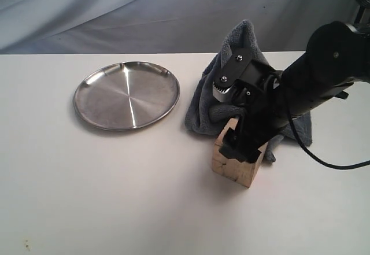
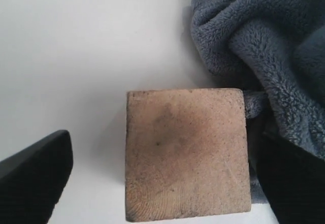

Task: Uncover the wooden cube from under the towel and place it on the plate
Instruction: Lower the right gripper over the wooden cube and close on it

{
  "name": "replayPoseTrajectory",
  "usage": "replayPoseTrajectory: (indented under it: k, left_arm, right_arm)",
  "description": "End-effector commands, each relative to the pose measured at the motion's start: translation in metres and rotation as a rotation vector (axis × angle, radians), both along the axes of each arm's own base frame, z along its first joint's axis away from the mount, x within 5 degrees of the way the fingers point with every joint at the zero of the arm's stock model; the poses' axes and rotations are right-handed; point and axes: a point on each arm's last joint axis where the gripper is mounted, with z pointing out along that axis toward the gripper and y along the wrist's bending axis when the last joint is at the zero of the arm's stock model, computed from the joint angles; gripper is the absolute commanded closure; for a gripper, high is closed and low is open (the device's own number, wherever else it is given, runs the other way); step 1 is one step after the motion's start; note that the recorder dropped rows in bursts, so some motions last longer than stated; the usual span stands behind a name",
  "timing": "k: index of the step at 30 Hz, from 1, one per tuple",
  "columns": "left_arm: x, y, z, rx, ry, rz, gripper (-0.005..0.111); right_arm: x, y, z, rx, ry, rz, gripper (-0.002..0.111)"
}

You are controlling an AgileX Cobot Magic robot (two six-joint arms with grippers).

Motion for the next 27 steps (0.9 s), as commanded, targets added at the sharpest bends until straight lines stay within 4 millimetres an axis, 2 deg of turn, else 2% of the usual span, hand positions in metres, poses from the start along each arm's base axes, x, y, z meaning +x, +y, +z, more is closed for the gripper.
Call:
replayPoseTrajectory:
  k: [1, 8, 13, 16, 23, 27]
  left_arm:
    - [0.0, 0.0, -0.001, -0.002, 0.001, -0.001, 0.105]
    - [0.0, 0.0, -0.001, -0.002, 0.001, -0.001, 0.105]
    - [0.0, 0.0, -0.001, -0.002, 0.001, -0.001, 0.105]
    - [0.0, 0.0, -0.001, -0.002, 0.001, -0.001, 0.105]
    - [0.0, 0.0, -0.001, -0.002, 0.001, -0.001, 0.105]
    - [0.0, 0.0, -0.001, -0.002, 0.001, -0.001, 0.105]
  right_arm:
    - [0.003, -0.001, 0.002, 0.01, -0.017, -0.012, 0.019]
    - [0.005, -0.002, 0.003, 0.018, -0.026, -0.03, 0.018]
    - [0.007, -0.005, 0.003, 0.018, -0.027, -0.042, 0.006]
    - [0.007, -0.005, 0.002, 0.016, -0.026, -0.039, 0.003]
    - [0.011, -0.003, -0.023, -0.026, 0.049, -0.023, 0.003]
    - [0.013, -0.001, -0.026, -0.026, 0.038, -0.02, 0.003]
